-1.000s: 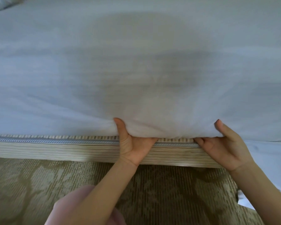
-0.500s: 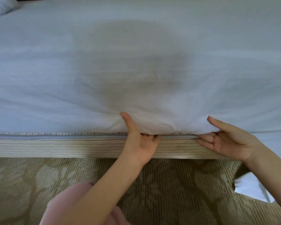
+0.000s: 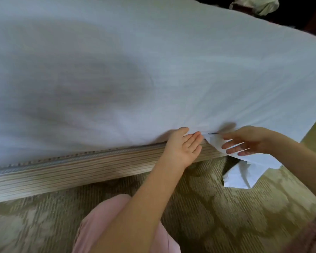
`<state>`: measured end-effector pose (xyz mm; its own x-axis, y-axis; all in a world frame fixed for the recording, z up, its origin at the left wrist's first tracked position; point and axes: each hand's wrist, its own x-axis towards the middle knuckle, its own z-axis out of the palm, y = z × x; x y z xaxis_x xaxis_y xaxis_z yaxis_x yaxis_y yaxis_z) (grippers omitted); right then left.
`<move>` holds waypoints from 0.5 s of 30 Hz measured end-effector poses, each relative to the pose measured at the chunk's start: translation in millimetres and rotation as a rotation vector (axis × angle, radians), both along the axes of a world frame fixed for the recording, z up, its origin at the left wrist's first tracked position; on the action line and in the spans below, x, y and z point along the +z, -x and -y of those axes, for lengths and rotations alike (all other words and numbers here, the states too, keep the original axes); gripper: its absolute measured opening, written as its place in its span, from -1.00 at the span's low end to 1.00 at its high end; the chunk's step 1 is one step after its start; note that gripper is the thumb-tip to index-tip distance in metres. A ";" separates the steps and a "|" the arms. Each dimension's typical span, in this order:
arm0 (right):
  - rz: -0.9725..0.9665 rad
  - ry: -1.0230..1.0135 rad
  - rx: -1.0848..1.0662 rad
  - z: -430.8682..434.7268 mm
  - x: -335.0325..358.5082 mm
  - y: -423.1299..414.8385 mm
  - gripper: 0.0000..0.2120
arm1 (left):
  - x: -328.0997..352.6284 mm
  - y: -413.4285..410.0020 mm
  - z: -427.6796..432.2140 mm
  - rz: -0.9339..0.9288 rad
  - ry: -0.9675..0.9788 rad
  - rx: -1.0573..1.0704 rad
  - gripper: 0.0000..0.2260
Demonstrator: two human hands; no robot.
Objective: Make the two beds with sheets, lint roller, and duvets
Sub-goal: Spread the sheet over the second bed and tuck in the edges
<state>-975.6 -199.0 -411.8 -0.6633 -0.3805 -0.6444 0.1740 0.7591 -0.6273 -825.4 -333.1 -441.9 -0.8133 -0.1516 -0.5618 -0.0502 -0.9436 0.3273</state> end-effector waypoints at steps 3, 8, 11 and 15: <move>-0.004 -0.130 -0.127 -20.9 15.3 15.9 -0.80 | -12.3 20.0 -13.1 -0.024 0.004 -0.051 -0.82; -0.164 -0.117 -0.231 -43.4 38.0 38.5 -0.84 | -11.8 43.3 -31.4 -0.028 -0.005 -0.069 -0.83; -0.156 -0.140 -0.205 -47.3 33.4 44.8 -0.77 | -8.2 52.7 -47.6 -0.066 0.004 -0.103 -0.82; -0.016 -0.082 -0.254 -64.9 16.1 72.0 -0.59 | -13.9 66.4 -65.2 -0.151 0.037 -0.145 -0.70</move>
